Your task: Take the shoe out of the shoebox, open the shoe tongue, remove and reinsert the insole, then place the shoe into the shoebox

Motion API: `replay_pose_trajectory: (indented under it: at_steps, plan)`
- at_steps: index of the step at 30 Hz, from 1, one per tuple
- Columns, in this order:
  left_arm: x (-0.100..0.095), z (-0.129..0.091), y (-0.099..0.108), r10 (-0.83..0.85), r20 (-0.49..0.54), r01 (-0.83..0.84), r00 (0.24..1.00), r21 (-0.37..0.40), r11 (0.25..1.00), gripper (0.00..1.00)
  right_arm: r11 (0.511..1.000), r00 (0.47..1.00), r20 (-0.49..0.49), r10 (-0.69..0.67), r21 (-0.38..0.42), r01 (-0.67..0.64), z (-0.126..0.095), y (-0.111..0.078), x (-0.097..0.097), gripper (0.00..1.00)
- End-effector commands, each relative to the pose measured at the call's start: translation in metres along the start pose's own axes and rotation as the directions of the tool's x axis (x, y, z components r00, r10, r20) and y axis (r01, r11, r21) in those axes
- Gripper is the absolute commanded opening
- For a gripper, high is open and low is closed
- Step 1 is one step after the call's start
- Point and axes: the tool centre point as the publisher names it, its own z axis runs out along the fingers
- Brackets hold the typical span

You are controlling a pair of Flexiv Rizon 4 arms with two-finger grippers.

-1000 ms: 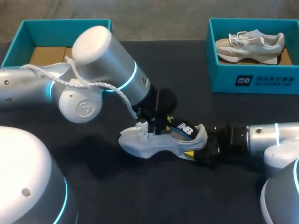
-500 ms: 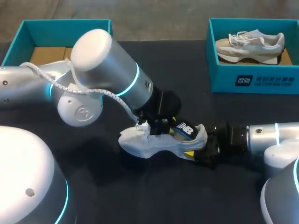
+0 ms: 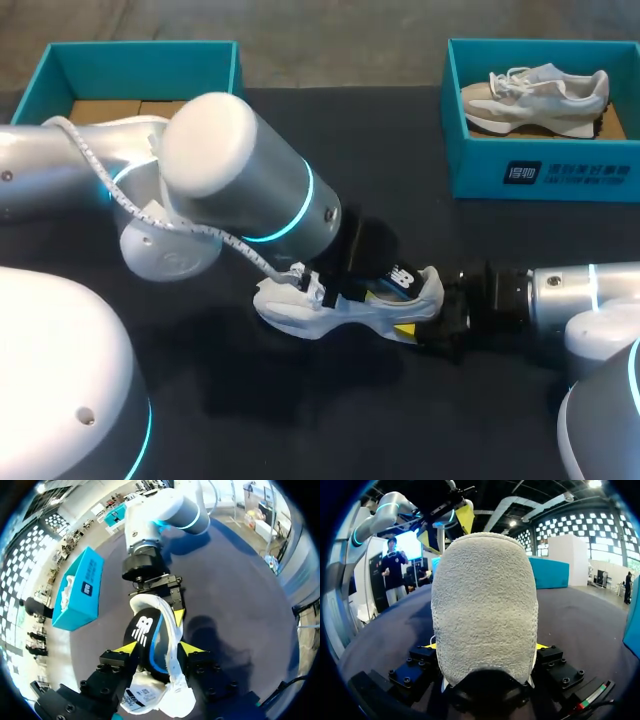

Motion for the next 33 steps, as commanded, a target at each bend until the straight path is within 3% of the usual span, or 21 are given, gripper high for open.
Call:
replay_pose_trajectory:
  at_steps: [1, 7, 14, 33]
  plan:
    - [0.003, 0.0, -0.01, 0.026, 0.018, -0.025, 0.999, -0.046, 0.999, 0.53, 1.0, 1.0, 0.002, 0.0, 0.002, 0.0, 0.0, 0.0, 0.001, 0.0]
    - [0.004, 0.005, -0.011, 0.057, 0.018, -0.056, 0.998, -0.074, 0.996, 0.55, 1.0, 1.0, 0.002, 0.0, 0.002, 0.0, 0.0, 0.0, 0.001, 0.0]
    - [0.002, 0.011, -0.009, 0.068, 0.031, -0.064, 0.997, -0.116, 0.991, 0.48, 1.0, 1.0, 0.002, 0.0, 0.002, 0.0, 0.0, 0.0, 0.001, 0.0]
    - [0.0, 0.032, -0.016, 0.125, 0.102, -0.101, 0.987, -0.214, 0.972, 0.46, 1.0, 1.0, 0.002, 0.0, 0.002, 0.0, 0.0, 0.0, 0.001, 0.0]
